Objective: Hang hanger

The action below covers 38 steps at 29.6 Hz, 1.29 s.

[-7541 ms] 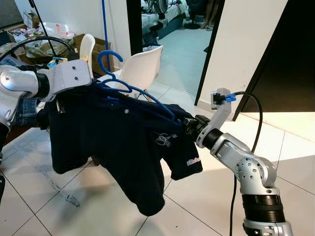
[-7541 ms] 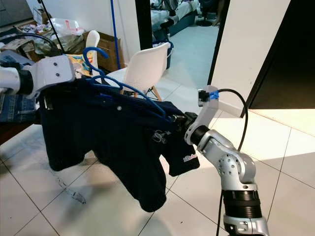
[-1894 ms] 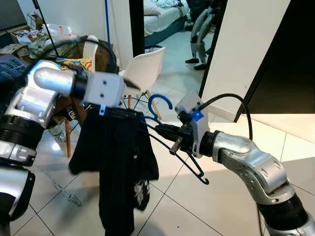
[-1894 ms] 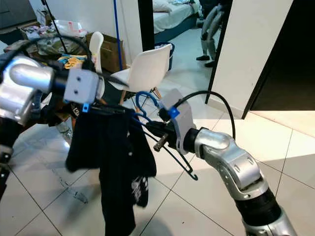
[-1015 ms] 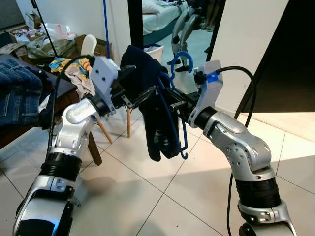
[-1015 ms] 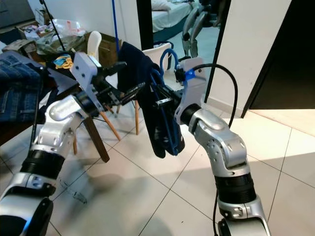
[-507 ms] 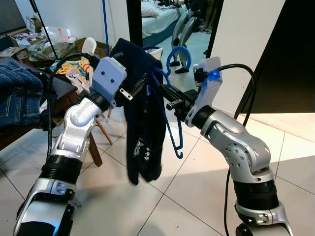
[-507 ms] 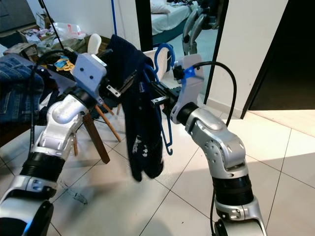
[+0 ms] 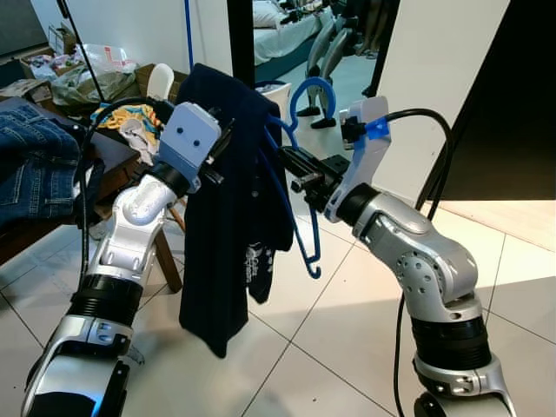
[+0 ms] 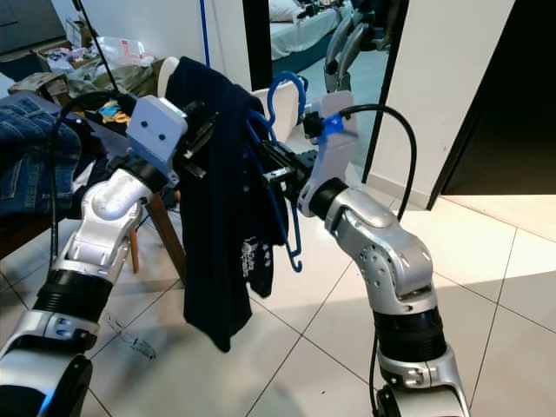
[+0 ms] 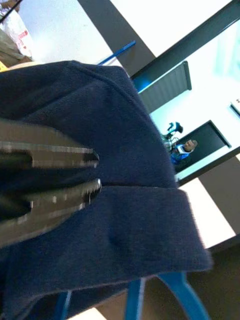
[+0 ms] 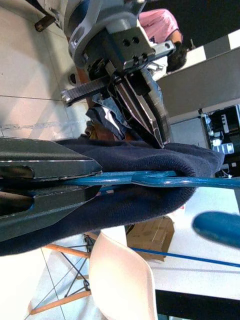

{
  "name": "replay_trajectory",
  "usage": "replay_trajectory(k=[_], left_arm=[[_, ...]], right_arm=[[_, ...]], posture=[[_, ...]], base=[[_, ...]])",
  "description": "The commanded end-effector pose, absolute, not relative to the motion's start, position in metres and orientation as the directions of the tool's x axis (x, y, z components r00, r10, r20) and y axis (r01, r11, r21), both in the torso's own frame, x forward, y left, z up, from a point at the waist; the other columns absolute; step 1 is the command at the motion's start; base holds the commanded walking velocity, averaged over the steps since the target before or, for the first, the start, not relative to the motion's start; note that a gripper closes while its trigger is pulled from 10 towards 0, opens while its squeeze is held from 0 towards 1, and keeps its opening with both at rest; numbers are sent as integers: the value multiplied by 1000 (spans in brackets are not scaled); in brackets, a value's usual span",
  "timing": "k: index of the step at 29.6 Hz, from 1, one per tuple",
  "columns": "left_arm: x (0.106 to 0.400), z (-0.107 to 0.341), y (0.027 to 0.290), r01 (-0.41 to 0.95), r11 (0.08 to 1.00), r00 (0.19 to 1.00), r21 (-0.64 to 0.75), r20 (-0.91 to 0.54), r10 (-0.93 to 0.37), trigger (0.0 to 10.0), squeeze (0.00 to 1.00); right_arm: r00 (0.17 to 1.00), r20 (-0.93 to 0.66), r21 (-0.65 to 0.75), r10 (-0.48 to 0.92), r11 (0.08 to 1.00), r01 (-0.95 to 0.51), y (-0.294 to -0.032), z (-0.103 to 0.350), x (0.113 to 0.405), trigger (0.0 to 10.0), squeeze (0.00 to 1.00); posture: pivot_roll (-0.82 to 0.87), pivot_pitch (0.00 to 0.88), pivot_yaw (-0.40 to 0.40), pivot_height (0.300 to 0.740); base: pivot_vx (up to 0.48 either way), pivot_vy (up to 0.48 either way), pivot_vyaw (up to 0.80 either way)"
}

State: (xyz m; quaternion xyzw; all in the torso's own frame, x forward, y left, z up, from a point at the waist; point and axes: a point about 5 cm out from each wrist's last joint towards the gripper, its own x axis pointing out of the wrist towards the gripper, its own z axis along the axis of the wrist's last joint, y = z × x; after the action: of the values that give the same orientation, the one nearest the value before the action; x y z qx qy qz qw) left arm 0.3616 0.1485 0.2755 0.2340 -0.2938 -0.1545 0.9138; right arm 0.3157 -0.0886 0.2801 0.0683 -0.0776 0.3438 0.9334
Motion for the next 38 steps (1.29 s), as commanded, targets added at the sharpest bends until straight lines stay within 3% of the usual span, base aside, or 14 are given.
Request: replay_trajectory(k=[1,8,13,14,16,17,31,32,38], left_arm=[[365,269,151,136,836,805,532,433,-406,0,0],[365,269,151,135,836,808,532,429,-404,0,0],[359,282,143,197,837,749,511,472,-464,275,0],[357,285,140,223,834,727,505,484,-488,5176,31],[353,288,134,279,821,695,498,486,-530,5176,31],[348,287,126,313,801,672,511,476,-567,10000,1000],[344,267,121,297,795,731,529,409,-546,10000,1000],[348,264,129,239,819,778,522,401,-484,10000,1000],[352,264,137,189,844,810,503,405,-423,10000,1000]], right_arm=[[711,268,56,650,726,-685,-86,297,308,0,0],[703,274,58,656,718,-693,-86,297,307,0,0],[711,258,57,654,724,-687,-86,293,309,0,0],[714,254,58,652,727,-684,-86,292,310,0,0],[718,251,59,649,730,-681,-87,292,310,0,0],[721,250,61,647,732,-678,-87,291,311,0,0],[725,248,66,642,736,-674,-88,292,312,0,0],[724,250,68,643,734,-675,-88,292,311,0,0],[723,254,69,643,733,-676,-89,293,310,0,0]], posture=[[8,85,28,740],[6,83,26,740],[10,79,23,740],[10,79,23,740],[13,79,23,740],[13,79,24,740],[13,88,25,740],[12,90,29,740],[10,91,30,740]], base=[[0,0,0],[0,0,0],[0,0,0],[0,0,0],[0,0,0],[0,0,0],[0,0,0],[0,0,0],[0,0,0]])
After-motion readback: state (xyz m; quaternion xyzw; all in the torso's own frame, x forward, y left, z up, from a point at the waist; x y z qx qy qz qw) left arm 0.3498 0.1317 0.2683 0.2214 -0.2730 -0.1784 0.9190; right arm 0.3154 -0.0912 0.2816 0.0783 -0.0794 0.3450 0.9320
